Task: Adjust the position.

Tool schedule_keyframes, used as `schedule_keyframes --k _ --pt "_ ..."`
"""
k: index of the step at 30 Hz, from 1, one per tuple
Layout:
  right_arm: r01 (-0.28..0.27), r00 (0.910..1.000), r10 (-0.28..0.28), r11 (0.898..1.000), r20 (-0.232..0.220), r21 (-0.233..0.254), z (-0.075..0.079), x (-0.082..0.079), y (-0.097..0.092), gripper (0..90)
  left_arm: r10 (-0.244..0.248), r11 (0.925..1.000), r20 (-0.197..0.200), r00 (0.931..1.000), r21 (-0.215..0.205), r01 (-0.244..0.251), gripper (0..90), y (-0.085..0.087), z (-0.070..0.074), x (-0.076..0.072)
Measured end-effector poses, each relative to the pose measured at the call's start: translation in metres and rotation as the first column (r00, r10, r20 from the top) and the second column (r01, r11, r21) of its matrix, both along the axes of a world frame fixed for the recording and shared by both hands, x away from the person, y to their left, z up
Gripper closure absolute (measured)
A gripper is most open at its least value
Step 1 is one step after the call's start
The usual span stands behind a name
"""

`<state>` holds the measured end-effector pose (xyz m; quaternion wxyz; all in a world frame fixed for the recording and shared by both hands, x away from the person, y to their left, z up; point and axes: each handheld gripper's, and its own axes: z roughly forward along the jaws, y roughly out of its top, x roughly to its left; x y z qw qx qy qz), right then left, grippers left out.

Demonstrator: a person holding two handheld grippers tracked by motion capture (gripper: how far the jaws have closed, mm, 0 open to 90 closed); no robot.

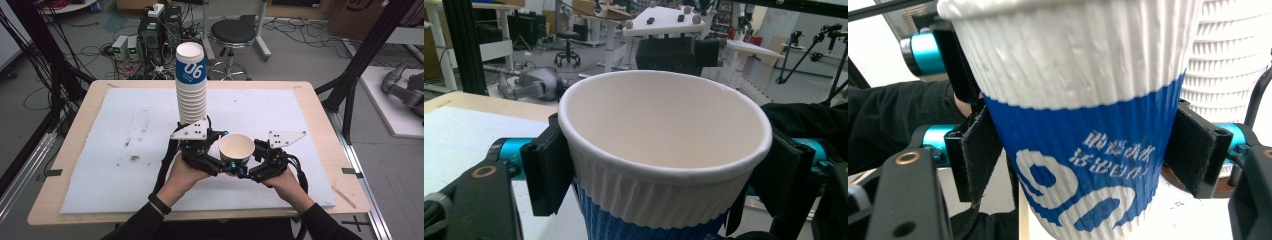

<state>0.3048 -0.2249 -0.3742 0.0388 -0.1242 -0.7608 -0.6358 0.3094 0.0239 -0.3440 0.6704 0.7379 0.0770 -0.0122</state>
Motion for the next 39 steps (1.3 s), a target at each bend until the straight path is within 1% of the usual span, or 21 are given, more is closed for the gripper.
schedule_keyframes --k 6,8,11,12,14,15,16,19,20,24,26,30,31,36,37,39 --pt "-0.007 1.0 0.007 1.0 -0.006 -0.002 0.0 0.0 0.0 24.6 0.0 1.0 -0.003 1.0 -0.002 0.0 21.8 0.0 -0.001 0.0" --pt "-0.008 1.0 0.008 1.0 -0.002 -0.004 0.0 0.0 0.0 24.6 0.002 1.0 -0.004 1.0 -0.003 -0.002 19.9 -0.001 -0.001 0.0" --pt "-0.012 0.9999 0.012 1.0 -0.008 -0.004 0.0 0.001 0.0 24.6 0.01 0.9999 0.013 0.9999 -0.002 -0.01 16.1 0.001 0.0 -0.001" --pt "-0.013 0.9999 0.013 1.0 -0.004 -0.008 0.0 0.001 0.0 24.6 0.009 0.9999 0.007 0.9999 -0.011 -0.009 14.3 0.001 0.0 -0.001" --pt "-0.008 1.0 0.008 1.0 -0.001 -0.01 0.0 0.001 -0.001 24.6 0.01 0.9998 0.009 0.9999 -0.015 -0.01 13.1 0.004 0.001 -0.001" --pt "-0.008 1.0 0.008 1.0 -0.003 -0.008 0.0 0.001 -0.002 24.6 0.012 0.9999 0.018 0.9998 -0.012 -0.012 12.7 0.006 0.002 -0.001" --pt "-0.005 1.0 0.005 1.0 0.0 -0.007 0.001 0.002 -0.003 24.7 0.023 0.9997 0.022 0.9995 -0.01 -0.022 12.0 0.008 0.003 -0.001" --pt "0.01 0.9999 -0.01 1.0 0.01 -0.003 0.003 0.003 -0.007 24.7 0.03 0.9995 0.028 0.9991 -0.012 -0.03 10.8 0.015 0.004 -0.001" --pt "0.013 0.9999 -0.013 1.0 0.009 -0.003 0.003 0.003 -0.008 24.7 0.038 0.9991 0.029 0.9989 -0.019 -0.037 10.7 0.018 0.004 -0.001" --pt "0.031 0.9994 -0.031 0.999 0.014 0.014 0.008 0.005 -0.015 24.7 0.051 0.9985 0.033 0.9981 -0.02 -0.051 10.3 0.024 0.003 0.0" --pt "0.042 0.9989 -0.042 0.999 0.018 0.025 0.011 0.006 -0.018 24.7 0.056 0.9984 0.034 0.9979 -0.014 -0.055 10.2 0.024 0.001 0.001" --pt "0.054 0.9983 -0.055 0.998 0.021 0.041 0.015 0.007 -0.022 24.7 0.057 0.9983 0.022 0.9981 -0.006 -0.057 10.1 0.021 -0.004 0.002" --pt "0.054 0.998 -0.055 0.998 0.03 0.043 0.016 0.007 -0.023 24.7 0.057 0.9984 0.024 0.9981 0.003 -0.057 10.1 0.02 -0.005 0.002" --pt "0.056 0.9978 -0.058 0.997 0.033 0.047 0.018 0.006 -0.024 24.7 0.052 0.9982 0.016 0.9985 0.029 -0.053 10.1 0.013 -0.011 0.002" --pt "0.055 0.9978 -0.057 0.997 0.034 0.048 0.019 0.006 -0.024 24.7 0.052 0.9978 0.015 0.9985 0.04 -0.053 10.1 0.012 -0.012 0.003" --pt "0.051 0.9979 -0.053 0.997 0.035 0.05 0.02 0.005 -0.024 24.7 0.047 0.9978 0.011 0.9988 0.045 -0.048 10.1 0.01 -0.015 0.003"
